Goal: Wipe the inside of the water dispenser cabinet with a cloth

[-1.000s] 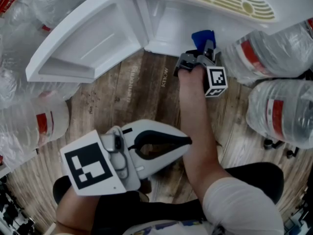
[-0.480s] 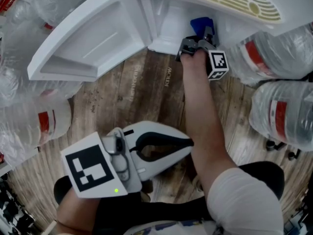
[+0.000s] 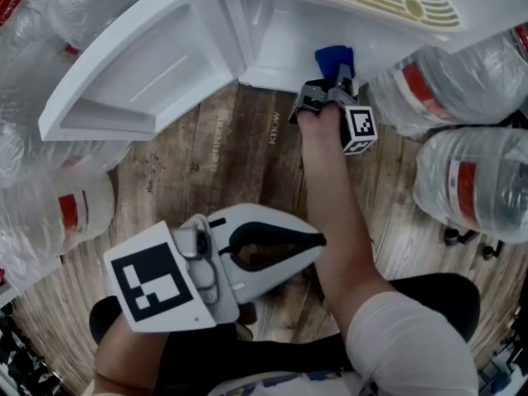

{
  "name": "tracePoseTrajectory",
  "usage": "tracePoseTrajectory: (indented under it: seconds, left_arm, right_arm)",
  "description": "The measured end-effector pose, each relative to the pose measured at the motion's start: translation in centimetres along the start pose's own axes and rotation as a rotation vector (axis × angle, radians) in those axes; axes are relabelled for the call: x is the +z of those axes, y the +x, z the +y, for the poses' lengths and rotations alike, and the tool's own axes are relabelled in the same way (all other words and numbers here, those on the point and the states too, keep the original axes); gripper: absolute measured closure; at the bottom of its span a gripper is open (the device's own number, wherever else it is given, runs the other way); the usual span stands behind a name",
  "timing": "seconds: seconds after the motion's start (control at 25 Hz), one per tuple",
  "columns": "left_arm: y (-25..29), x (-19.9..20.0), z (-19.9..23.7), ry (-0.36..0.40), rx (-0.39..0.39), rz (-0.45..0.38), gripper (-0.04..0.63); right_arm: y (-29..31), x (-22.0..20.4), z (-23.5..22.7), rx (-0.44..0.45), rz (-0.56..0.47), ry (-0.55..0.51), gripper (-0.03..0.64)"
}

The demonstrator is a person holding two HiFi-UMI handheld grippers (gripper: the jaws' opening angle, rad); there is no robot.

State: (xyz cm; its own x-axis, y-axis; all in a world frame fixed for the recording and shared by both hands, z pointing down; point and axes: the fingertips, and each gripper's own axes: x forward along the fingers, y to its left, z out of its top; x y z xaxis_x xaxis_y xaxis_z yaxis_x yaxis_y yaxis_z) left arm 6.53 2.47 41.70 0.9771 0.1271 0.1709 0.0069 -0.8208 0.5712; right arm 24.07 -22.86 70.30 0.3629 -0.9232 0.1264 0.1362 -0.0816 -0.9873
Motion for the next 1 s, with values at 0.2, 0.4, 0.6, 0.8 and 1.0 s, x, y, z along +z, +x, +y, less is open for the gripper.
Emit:
tracePoseTrajectory:
  seconds: [0.2,0.4,0.6,0.8,1.0]
  left_arm:
    - [-0.5,0.1,-0.2,-0.008,-0.008,-0.004,0.592]
    - [-1.1,0.0,-0.9,-0.016,-0.028,-0.015,0.592]
    - [-1.5,0.2,-1.4,-0.017,-0.049,-0.029,0.592]
    - [-1.9,1.3,-1.7,-0.002,-0.056,-0.061,0.592]
    - [-2.0,2.8,-1.0,0.016,-0.008,-0.079,0.592]
  right_arm:
    - [-1.8,0.3,-0.5,-0.023,0.017,-0.056,0.552]
    - [-4.1,1.5,-1.1,-0.052,0.062,-0.153,0.552]
    - [-5.9,3.5,-1.5,-0.104,0.133,-0.330,0.552]
    - [-6.7,3.8,-0.5,-0.131,0.179,-0.445,0.552]
    - [-7.0,-0.3,0.6,-0.175,0.303,-0.628,0.552]
